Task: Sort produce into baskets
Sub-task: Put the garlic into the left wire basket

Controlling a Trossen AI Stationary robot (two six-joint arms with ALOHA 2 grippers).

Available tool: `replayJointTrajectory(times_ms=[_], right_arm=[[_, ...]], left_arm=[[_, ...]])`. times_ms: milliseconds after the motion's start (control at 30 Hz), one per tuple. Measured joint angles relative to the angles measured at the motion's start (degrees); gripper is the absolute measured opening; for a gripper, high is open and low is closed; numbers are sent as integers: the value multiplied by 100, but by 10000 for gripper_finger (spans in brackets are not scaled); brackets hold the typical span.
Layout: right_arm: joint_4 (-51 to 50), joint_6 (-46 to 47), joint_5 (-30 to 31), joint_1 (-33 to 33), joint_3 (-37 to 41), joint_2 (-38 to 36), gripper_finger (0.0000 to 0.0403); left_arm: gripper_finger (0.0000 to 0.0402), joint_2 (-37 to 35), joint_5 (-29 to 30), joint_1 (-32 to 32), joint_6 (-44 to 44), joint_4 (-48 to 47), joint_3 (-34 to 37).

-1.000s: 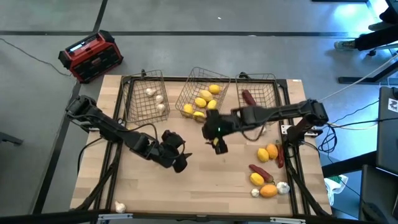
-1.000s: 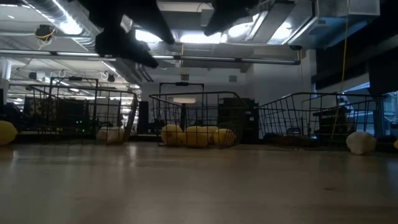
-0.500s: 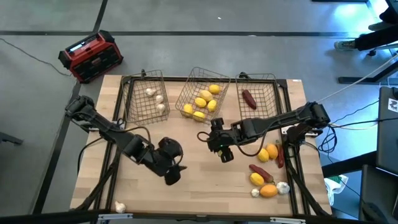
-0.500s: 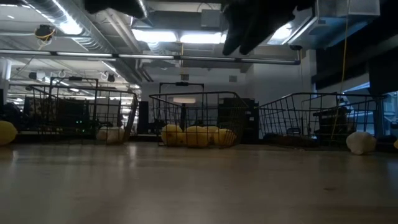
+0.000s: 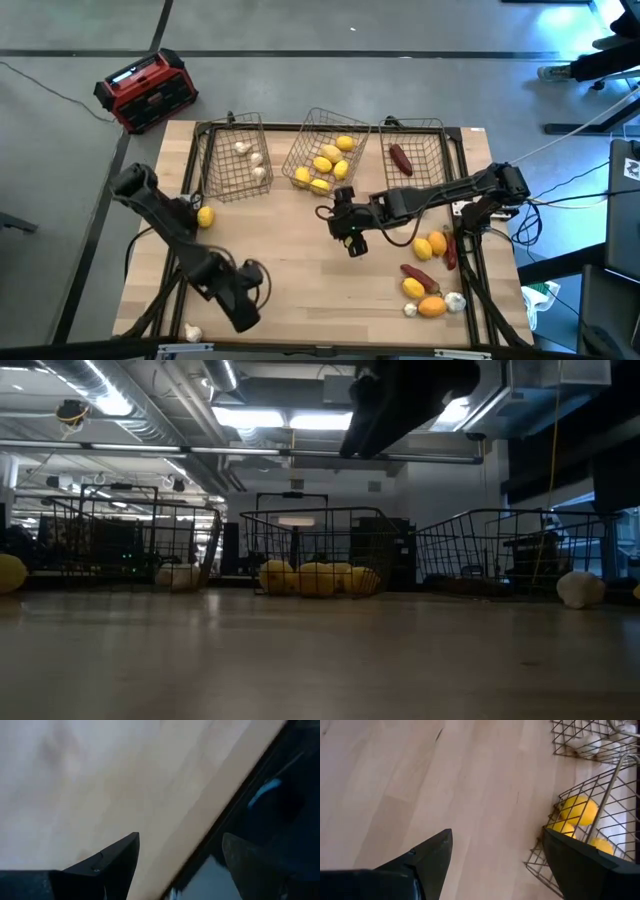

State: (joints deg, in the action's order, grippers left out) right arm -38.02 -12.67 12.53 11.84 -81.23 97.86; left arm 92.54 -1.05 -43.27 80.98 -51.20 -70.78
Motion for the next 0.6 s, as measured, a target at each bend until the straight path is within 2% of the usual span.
replayJointTrajectory(times_ms=[267, 467, 600], right_arm=[[96, -202, -6, -68, 0, 0, 303], [101, -225, -19, -66, 0, 0, 303], [92, -227, -159, -61, 0, 0, 303]], left_arm=[[280, 834, -1444, -548, 1302, 57, 2], [280, 1211, -2219, -1002, 1938, 256, 4], [280, 1262, -2337, -1247, 2255, 210, 5]])
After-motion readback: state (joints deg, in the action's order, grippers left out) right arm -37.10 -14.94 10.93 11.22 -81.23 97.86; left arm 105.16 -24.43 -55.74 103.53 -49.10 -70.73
